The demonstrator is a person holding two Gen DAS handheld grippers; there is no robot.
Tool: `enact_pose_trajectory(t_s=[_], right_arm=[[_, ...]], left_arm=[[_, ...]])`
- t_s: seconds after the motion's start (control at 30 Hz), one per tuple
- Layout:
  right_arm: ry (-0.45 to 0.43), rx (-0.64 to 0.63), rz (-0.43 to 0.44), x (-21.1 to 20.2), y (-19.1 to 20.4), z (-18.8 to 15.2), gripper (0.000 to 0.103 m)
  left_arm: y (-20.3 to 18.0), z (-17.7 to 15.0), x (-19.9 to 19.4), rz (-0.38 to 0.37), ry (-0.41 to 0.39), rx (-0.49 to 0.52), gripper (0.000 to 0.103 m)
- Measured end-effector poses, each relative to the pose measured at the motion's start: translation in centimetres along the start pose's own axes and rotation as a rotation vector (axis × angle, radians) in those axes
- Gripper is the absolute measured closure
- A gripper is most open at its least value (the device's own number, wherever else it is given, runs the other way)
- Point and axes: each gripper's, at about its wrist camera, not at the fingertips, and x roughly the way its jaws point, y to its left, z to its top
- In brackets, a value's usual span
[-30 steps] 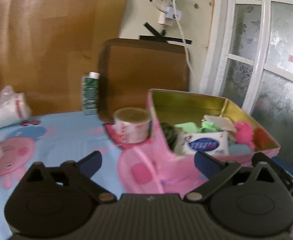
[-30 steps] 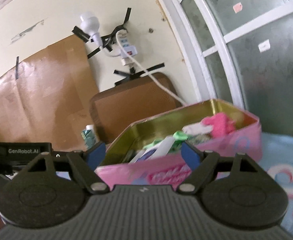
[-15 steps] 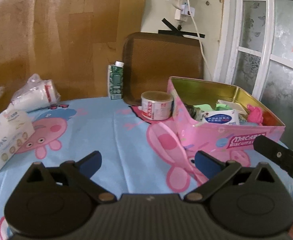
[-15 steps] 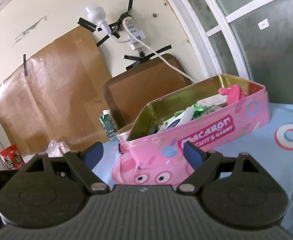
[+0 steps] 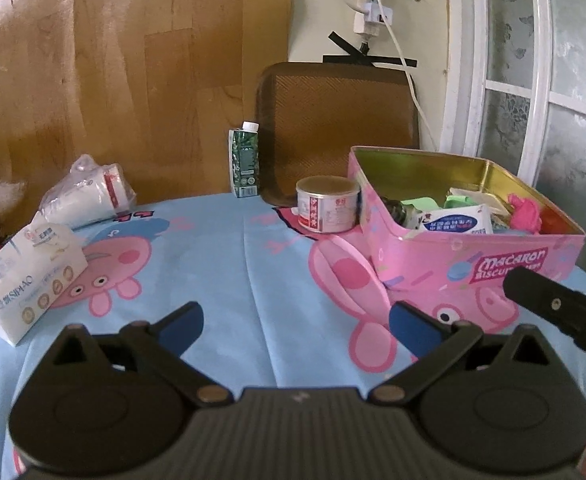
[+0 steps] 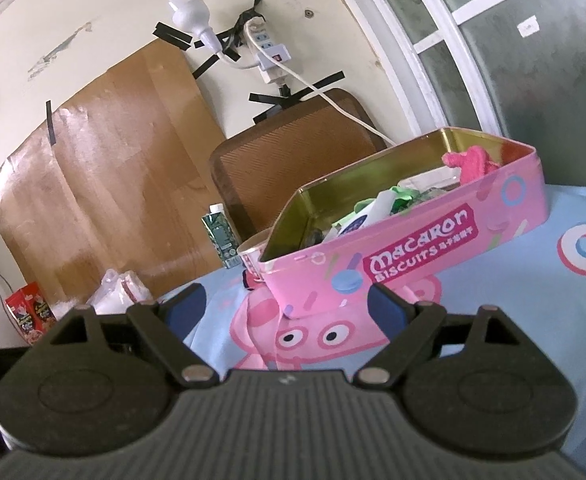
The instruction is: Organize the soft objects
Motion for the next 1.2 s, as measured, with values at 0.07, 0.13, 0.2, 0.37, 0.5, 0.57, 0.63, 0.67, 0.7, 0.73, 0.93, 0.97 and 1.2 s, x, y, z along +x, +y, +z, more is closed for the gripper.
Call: enact_pose_trajectory(t_s=[0.07, 0.13, 0.2, 0.37, 0.5, 0.57, 0.63, 0.67, 0.7, 0.73, 0.93, 0.97, 1.2], right_arm=[[0.005, 0.004, -0.002, 0.1, -0.1, -0.1, 0.013], [0.01, 0.007, -0.003, 0.2, -0.2, -0.2, 0.013], [0.014, 0.009, -0.002, 0.3, -0.3, -0.3, 0.013], [0.02, 0.015, -0.005, 0.4, -0.4, -0.4, 0.013], [0.026, 0.02, -0.008, 0.5, -0.5, -0.5, 0.012], [0.028, 0.021, -0.008, 0.6, -0.5, -0.5, 0.012], [0.028, 0.021, -0.009, 0.6, -0.5, -0.5, 0.012], [0.028, 0.022, -0.009, 0.6, -0.5, -0.5, 0.012], [0.028, 0.022, -0.009, 0.6, -0.5, -0.5, 0.012], [0.029, 0.023, -0.01, 0.6, -0.6, -0.5, 0.012], [0.029, 0.024, -0.011, 0.7, -0.6, -0.6, 0.012], [0.029, 0.024, -0.011, 0.7, -0.6, -0.6, 0.012], [0.032, 0.022, -0.01, 0.8, -0.6, -0.6, 0.012]], left_arm=[[-0.2, 0.0, 0.1, 0.018, -0.002, 0.012, 0.0], [-0.3, 0.0, 0.2, 0.023, -0.002, 0.014, 0.0], [-0.2, 0.0, 0.3, 0.018, -0.001, 0.008, 0.0], [-0.4, -0.1, 0.4, 0.07, -0.01, 0.013, 0.0], [-0.7, -0.1, 0.6, 0.101, -0.01, 0.026, 0.0], [-0.8, -0.1, 0.6, 0.097, -0.006, 0.03, 0.0], [-0.8, -0.1, 0.7, 0.097, -0.002, 0.035, 0.0], [-0.9, -0.1, 0.8, 0.1, 0.001, 0.038, 0.0], [-0.9, -0.1, 0.8, 0.101, 0.004, 0.041, 0.0], [-0.9, -0.1, 0.9, 0.099, 0.007, 0.041, 0.0], [-0.9, -0.1, 1.1, 0.092, 0.024, 0.037, 0.0], [-0.9, -0.1, 1.1, 0.089, 0.027, 0.037, 0.0], [-0.9, -0.2, 1.3, 0.075, 0.048, 0.039, 0.0]])
